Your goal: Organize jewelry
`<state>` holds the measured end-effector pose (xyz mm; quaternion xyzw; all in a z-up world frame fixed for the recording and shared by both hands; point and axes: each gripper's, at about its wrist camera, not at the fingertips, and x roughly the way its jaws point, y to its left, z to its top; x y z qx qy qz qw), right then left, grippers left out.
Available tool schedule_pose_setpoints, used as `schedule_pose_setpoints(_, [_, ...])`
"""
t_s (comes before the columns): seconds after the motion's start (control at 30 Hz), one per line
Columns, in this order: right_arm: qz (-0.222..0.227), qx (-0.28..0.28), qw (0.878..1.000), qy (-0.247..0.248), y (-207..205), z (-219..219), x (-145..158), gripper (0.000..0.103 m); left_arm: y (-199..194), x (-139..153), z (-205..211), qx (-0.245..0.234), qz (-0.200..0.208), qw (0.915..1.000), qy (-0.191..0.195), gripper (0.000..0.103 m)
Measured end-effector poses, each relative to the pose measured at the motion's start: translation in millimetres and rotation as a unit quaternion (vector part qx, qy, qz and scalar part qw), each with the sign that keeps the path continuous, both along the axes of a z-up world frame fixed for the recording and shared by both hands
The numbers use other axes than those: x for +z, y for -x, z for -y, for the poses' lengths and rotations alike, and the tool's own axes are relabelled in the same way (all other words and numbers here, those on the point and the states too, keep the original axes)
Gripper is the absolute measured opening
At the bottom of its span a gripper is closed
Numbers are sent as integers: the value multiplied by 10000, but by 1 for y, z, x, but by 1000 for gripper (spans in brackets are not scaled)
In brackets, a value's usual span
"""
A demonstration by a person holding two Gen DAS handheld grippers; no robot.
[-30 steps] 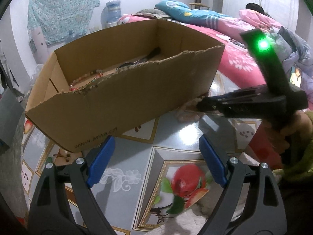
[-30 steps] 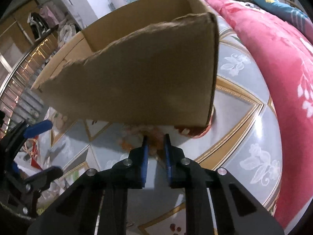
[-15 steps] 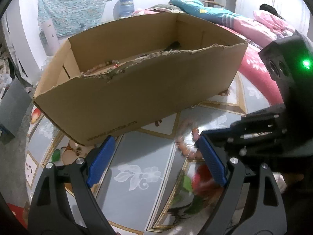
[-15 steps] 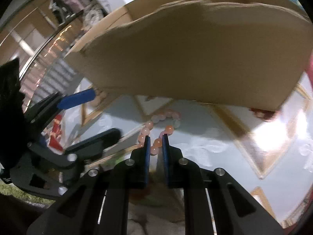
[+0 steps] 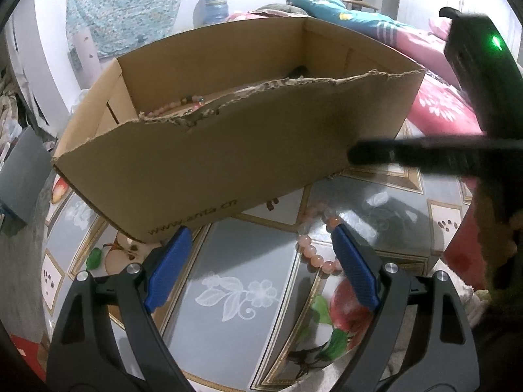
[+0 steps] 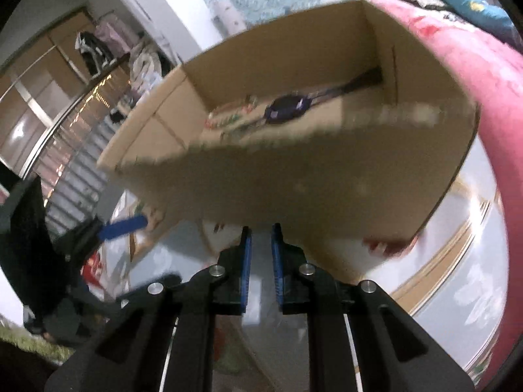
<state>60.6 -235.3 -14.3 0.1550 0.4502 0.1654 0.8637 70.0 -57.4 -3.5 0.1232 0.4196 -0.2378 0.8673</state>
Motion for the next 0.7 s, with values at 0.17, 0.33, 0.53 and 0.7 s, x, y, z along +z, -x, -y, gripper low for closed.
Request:
schedule_pose_setpoints(0.17, [63,-106,9999,31,-9,6,3,13,-2,-2,1,37,-29,10000,-14,84])
schedule_pose_setpoints(0.33, [5,6,9999,157,-4,2,-5,14,-3,-4,2,60,-62,10000,-23,84])
schedule_pose_setpoints(0.53, [110,278,9968,742,-6,-18,-13,20,-5,-6,4,18,-87,10000,-33,84])
schedule_pose_setpoints(0.7, [66,344,9923,1189,-8,-27,-23,20,-2,-6,6,-12,-76,10000,-44,84])
